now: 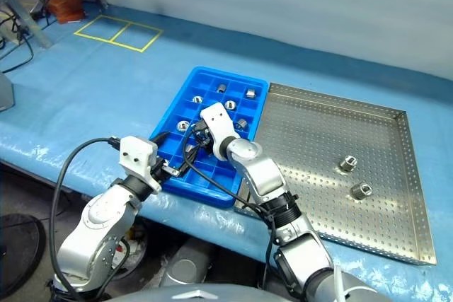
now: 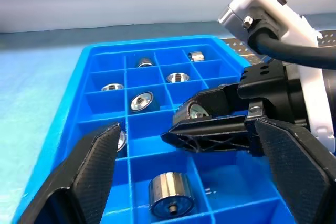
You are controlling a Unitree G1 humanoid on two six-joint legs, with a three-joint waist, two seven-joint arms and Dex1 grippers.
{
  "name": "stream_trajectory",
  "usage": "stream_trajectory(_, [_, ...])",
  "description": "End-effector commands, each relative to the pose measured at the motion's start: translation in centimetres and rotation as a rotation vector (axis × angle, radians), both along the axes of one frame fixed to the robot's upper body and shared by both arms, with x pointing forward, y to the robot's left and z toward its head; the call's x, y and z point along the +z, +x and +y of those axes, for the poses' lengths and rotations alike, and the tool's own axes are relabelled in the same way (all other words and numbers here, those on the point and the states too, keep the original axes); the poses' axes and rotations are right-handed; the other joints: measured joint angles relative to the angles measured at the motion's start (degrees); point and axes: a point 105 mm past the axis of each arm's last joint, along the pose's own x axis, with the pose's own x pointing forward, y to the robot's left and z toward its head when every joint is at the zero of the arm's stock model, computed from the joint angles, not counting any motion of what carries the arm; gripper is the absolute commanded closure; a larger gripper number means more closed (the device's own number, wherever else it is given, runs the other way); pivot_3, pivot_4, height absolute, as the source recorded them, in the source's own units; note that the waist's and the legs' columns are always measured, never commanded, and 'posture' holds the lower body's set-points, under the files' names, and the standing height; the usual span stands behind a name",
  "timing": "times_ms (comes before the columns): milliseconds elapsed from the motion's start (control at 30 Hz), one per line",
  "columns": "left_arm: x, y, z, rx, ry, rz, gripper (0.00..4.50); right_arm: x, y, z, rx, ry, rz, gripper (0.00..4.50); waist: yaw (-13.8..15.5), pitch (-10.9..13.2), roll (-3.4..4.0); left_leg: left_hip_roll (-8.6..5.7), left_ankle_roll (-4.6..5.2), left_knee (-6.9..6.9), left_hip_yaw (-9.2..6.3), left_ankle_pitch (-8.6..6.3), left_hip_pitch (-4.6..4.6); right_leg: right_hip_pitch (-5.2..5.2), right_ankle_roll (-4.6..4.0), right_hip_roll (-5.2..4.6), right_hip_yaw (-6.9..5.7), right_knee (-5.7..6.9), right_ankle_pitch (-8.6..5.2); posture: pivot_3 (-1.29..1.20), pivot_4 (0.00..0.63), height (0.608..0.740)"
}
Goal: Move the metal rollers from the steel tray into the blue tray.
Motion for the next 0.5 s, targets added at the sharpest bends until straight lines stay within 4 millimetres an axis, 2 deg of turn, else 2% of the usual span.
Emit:
stream_trajectory(33, [1.4,-0.3,-0.9,-0.058,-0.009,-0.053,0.0,1.9,0.0,-0.8,-0.028,0.052,-0.06,0.42,0.8,0.0,0.0,0.0,-0.01,0.0,0.01,0.0,-0.07,-0.06,0.01,0.0,0.0,0.0,0.0,0.49,0.15,0.74])
stream_trajectory(67, [1.4,-0.2,-1.1,-0.067,-0.008,-0.052,0.0,2.1,0.0,-1.1,-0.043,0.06,-0.061,0.09,1.1,0.0,0.0,-0.01,-0.02,0.01,0.02,0.0,-0.16,-0.15,0.03,0.0,-0.01,-0.01,0.02,0.46,0.15,0.74])
stream_trajectory(100, [1.4,-0.1,-1.3,-0.079,-0.008,-0.05,0.0,2.3,0.1,-1.7,-0.067,0.066,-0.066,0.04,1.2,0.0,0.0,-0.01,-0.02,0.01,0.02,0.01,-0.19,-0.17,0.05,0.0,-0.01,-0.01,0.03,0.46,0.15,0.74])
stream_trajectory(233, [1.3,0.2,-2.2,-0.132,-0.01,-0.04,0.0,3.1,0.1,-4.7,-0.173,0.078,-0.09,0.04,1.3,0.0,0.01,-0.02,-0.03,0.11,0.0,0.01,-0.27,-0.18,0.08,0.0,-0.05,-0.03,0.05,0.39,0.15,0.74])
stream_trajectory(400, [1.2,0.6,-3.4,-0.196,-0.014,-0.035,0.0,3.9,-0.2,-8.8,-0.329,0.071,-0.128,0.04,-0.1,0.0,0.02,-0.01,-0.03,0.16,0.0,0.01,-0.29,-0.18,0.08,0.0,-0.05,-0.02,0.05,0.32,0.15,0.74])
stream_trajectory(500, [1.2,0.9,-3.9,-0.224,-0.02,-0.034,0.0,4.3,0.0,-12.3,-0.514,0.071,-0.155,0.04,-1.7,0.0,0.04,-0.01,-0.02,0.16,0.0,0.01,-0.3,-0.19,0.07,0.01,-0.05,-0.01,0.05,0.29,0.15,0.74])
